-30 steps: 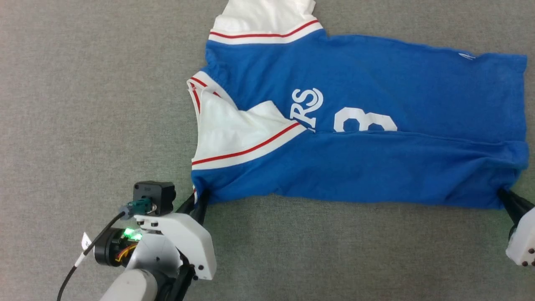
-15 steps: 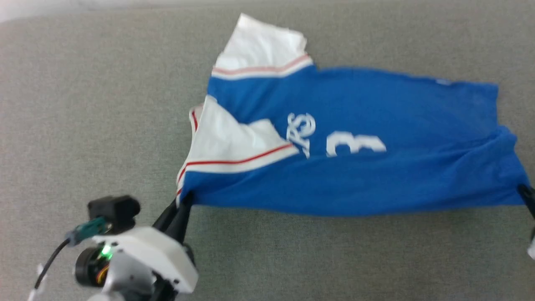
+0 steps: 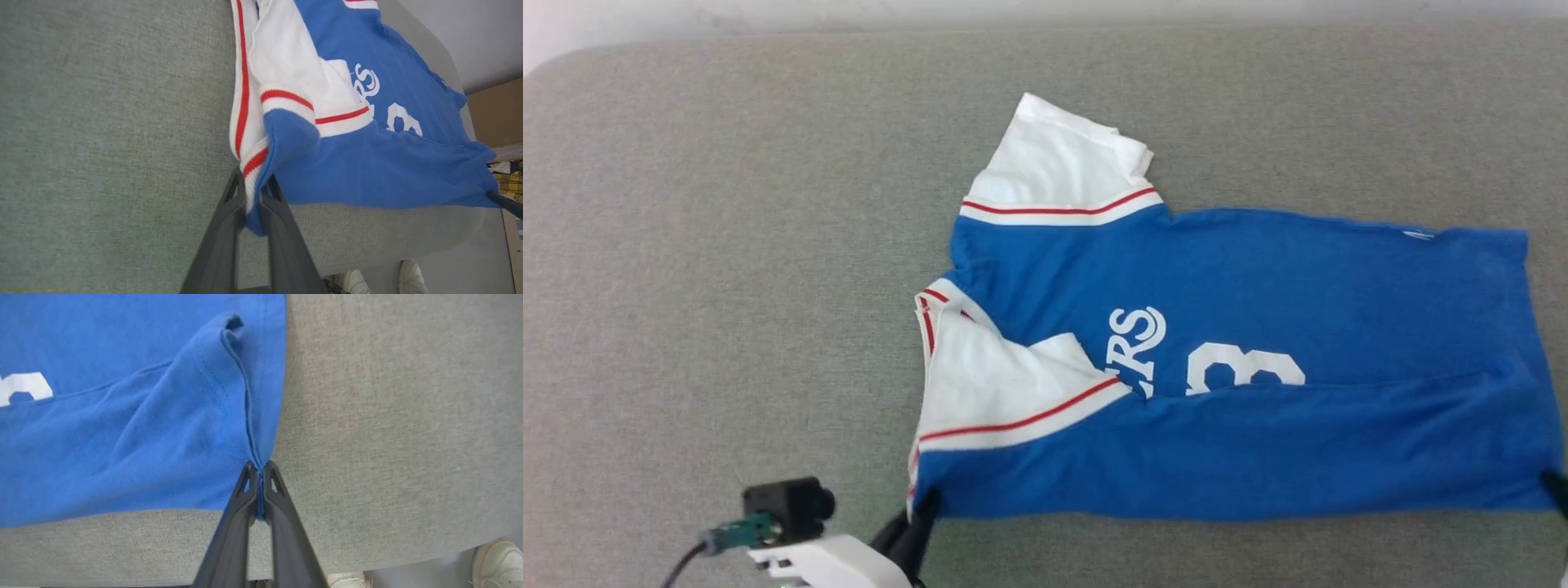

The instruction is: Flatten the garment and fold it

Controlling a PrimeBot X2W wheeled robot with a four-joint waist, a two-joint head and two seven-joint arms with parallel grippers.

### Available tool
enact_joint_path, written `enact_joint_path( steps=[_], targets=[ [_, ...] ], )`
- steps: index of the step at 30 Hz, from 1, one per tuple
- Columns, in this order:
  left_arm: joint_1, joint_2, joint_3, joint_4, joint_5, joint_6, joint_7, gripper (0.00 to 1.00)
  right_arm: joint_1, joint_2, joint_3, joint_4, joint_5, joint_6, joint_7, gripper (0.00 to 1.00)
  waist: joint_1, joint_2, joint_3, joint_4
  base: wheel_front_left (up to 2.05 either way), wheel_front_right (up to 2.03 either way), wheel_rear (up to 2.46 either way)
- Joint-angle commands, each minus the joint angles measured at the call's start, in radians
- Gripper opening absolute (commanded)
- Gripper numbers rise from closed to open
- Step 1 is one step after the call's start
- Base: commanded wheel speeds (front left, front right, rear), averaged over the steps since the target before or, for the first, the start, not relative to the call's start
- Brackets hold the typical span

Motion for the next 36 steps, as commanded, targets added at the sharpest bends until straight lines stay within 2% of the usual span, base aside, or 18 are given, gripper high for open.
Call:
enact_joint_path(
  steps=[1,8,9,10,11,15,19,23,27,29,31,34,36],
  targets=[
    [-0.005,-0.007,-0.004,0.023,-0.011,-0.010,0.001,0.00,0.012,0.008,0.006,0.010,-0.008,-0.002,0.006,0.00,0.0001,0.0000,-0.001,0.004,0.00,0.00,0.00],
    [-0.044,-0.027,-0.008,0.179,-0.035,-0.046,-0.014,0.00,0.013,0.022,0.046,0.079,-0.036,-0.002,-0.024,0.00,0.0001,0.0000,-0.015,0.006,0.00,0.00,0.00],
    [-0.051,-0.028,-0.003,0.195,-0.033,-0.051,-0.027,0.33,0.008,0.025,0.045,0.087,-0.039,-0.002,-0.038,0.28,0.0001,0.0000,-0.017,0.006,0.00,0.00,0.00],
    [-0.058,-0.029,0.000,0.210,-0.032,-0.059,-0.038,0.53,0.005,0.024,0.050,0.094,-0.042,-0.002,-0.050,1.00,0.0001,0.0000,-0.019,0.007,0.00,0.00,0.00],
    [-0.065,-0.032,0.006,0.221,-0.032,-0.065,-0.054,1.00,0.000,0.025,0.051,0.097,-0.043,-0.002,-0.067,1.00,0.0001,0.0000,-0.022,0.007,0.00,0.00,0.00],
    [-0.078,-0.043,0.032,0.230,-0.035,-0.086,-0.119,1.00,-0.009,0.018,0.053,0.086,-0.034,-0.002,-0.122,1.00,0.0001,0.0000,-0.031,0.003,0.00,0.00,0.00],
    [-0.068,-0.045,0.084,0.158,-0.011,-0.085,-0.227,1.00,-0.016,0.011,0.027,-0.004,-0.034,-0.002,-0.196,1.00,0.0001,0.0000,-0.029,-0.003,0.00,0.00,0.00],
    [-0.085,-0.024,0.105,0.047,0.096,-0.074,-0.348,1.00,-0.013,-0.033,0.036,-0.129,-0.166,-0.002,-0.344,1.00,0.0001,0.0000,-0.011,-0.011,0.00,0.00,0.00],
    [-0.185,-0.001,0.090,0.000,0.244,-0.058,-0.431,1.00,-0.047,-0.009,0.069,-0.199,-0.262,-0.002,-0.477,1.00,0.0001,0.0000,0.032,-0.027,0.00,0.00,0.00],
    [-0.275,0.022,0.084,0.004,0.317,-0.046,-0.425,1.00,-0.078,0.018,0.099,-0.224,-0.288,-0.002,-0.517,1.00,0.0001,0.0000,0.064,-0.042,0.00,0.00,0.00],
    [-0.393,0.044,0.071,0.008,0.366,-0.050,-0.374,1.00,-0.112,0.032,0.127,-0.233,-0.296,-0.002,-0.544,1.00,0.0001,0.0000,0.105,-0.058,0.00,0.00,0.00],
    [-0.618,0.085,0.038,0.038,0.427,-0.093,-0.258,1.00,-0.158,0.029,0.166,-0.229,-0.294,-0.002,-0.559,1.00,0.0001,0.0000,0.173,-0.073,0.00,0.00,0.00],
    [-0.772,0.091,0.015,0.075,0.437,-0.134,-0.178,1.00,-0.186,0.024,0.186,-0.223,-0.287,-0.002,-0.564,1.00,0.0001,0.0000,0.221,-0.082,0.00,0.00,0.00]
  ],
)
